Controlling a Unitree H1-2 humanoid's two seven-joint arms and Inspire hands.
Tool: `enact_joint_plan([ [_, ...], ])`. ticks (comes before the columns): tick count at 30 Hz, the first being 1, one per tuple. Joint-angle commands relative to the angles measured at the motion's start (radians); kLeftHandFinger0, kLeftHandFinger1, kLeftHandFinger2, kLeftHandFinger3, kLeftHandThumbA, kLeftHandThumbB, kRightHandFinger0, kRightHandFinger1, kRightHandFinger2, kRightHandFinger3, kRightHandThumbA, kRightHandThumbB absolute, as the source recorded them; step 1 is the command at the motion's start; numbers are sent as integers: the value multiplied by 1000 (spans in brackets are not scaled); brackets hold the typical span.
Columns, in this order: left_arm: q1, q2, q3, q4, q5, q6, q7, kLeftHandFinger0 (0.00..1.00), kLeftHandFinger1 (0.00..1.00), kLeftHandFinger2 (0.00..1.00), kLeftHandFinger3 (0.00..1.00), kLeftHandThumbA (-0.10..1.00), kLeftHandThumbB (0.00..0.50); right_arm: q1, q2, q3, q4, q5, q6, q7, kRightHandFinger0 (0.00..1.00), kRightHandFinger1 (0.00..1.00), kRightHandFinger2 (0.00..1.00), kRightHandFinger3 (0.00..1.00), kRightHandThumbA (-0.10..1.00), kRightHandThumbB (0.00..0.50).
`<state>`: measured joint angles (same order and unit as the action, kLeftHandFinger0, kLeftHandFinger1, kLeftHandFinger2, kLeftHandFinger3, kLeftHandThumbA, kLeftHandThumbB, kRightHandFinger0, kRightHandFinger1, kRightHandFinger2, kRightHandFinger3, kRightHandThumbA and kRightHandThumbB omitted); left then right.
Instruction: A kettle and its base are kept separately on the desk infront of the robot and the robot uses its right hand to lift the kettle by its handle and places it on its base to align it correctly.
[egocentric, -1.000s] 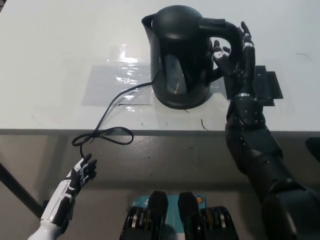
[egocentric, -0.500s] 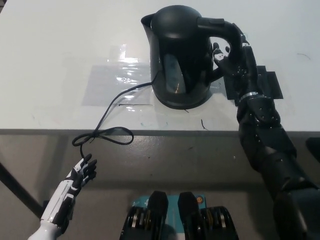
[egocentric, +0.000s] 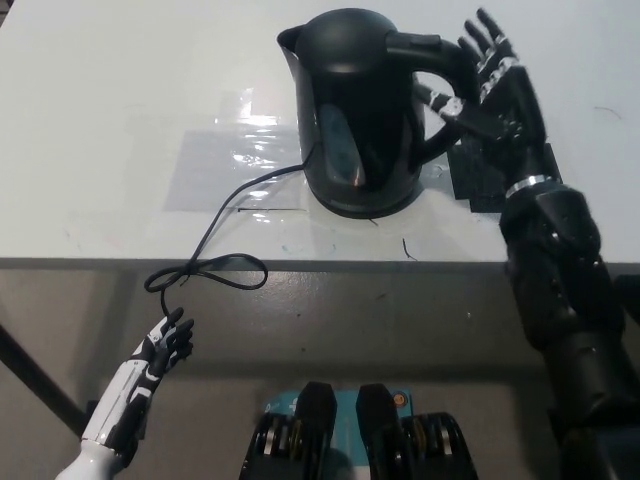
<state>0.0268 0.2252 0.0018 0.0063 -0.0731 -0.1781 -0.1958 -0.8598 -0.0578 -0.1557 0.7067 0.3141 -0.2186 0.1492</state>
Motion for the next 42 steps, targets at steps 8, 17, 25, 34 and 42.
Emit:
enact_joint_plan([
  [8, -11, 18, -1, -21, 9, -12, -10, 1000, 1000, 1000, 1000, 906, 311, 4, -81, -73, -377, 321, 263, 190, 1000, 1000, 1000, 1000, 1000, 500],
  [17, -11, 15, 5, -20, 18, -18, 2, 1000, 1000, 1000, 1000, 925, 302, 99, -102, -44, -628, -15, 90, 28, 1000, 1000, 1000, 1000, 1000, 500],
  [25, -10, 18, 12, -18, 8, -19, 0, 1000, 1000, 1000, 1000, 945, 306, 308, -106, -115, -1209, -198, 118, -15, 1000, 1000, 1000, 1000, 1000, 500],
  [34, -13, 11, 10, -8, 13, -36, 4, 1000, 1000, 1000, 1000, 967, 277, 714, -88, -147, -1513, -161, -76, 108, 1000, 1000, 1000, 1000, 986, 482],
  [42, 5, 12, 17, -16, 30, -38, 16, 1000, 1000, 1000, 1000, 990, 254, 939, -39, -83, -1395, -201, -182, 126, 1000, 1000, 1000, 1000, 1000, 492],
])
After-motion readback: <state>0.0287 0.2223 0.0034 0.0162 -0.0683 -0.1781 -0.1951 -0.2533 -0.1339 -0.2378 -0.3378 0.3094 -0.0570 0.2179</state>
